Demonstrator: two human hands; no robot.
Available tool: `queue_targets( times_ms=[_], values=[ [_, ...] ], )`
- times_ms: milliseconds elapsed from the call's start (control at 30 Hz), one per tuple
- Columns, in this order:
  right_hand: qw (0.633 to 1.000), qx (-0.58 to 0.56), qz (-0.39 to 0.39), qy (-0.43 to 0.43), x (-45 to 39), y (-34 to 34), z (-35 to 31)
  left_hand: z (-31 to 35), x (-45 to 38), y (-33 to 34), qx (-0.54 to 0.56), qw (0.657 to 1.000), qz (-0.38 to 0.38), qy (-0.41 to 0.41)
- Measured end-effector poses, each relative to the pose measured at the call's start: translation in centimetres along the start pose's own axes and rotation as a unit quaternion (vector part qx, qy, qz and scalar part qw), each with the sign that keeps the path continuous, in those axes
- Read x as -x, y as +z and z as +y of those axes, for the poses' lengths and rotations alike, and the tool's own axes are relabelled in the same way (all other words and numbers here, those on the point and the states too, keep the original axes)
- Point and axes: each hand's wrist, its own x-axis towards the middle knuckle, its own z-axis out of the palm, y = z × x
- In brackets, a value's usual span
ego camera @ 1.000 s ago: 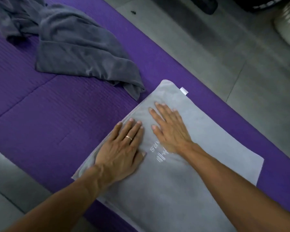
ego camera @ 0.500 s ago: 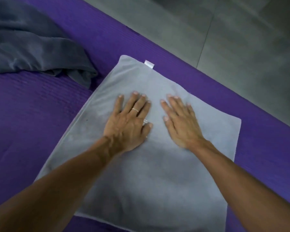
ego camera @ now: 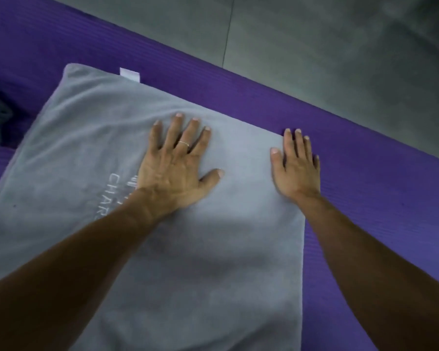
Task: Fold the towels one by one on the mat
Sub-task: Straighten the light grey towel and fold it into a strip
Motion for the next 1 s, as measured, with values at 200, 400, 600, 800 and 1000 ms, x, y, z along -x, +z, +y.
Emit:
queue_targets(
  times_ms=[200,400,600,800,1000],
  values=[
    [0.986,-0.061,0.045,-0.152,8.3,1.4,-4.0,0.2,-0.1,-0.9,-0.010,1.000,-0.018,-0.012],
    [0.993,-0.044,-0.004,0.110,12.2,1.5,2.9,4.1,2.0,-2.0,-0.016,0.997,0.007,0.072],
    [0.994,-0.099,0.027,-0.026,23.8,3.0,-2.8,8.4,11.1,0.6,-0.030,0.960,-0.078,0.268],
    [0.996,-0.048,-0.033,0.060,32.3,5.4,6.6,8.0,11.5,1.0,-0.080,0.952,-0.083,0.285],
    [0.991,-0.102,0.013,-0.085,27.7,3.2,4.2,10.5,15.4,1.1,-0.032,0.973,-0.049,0.222]
  ],
)
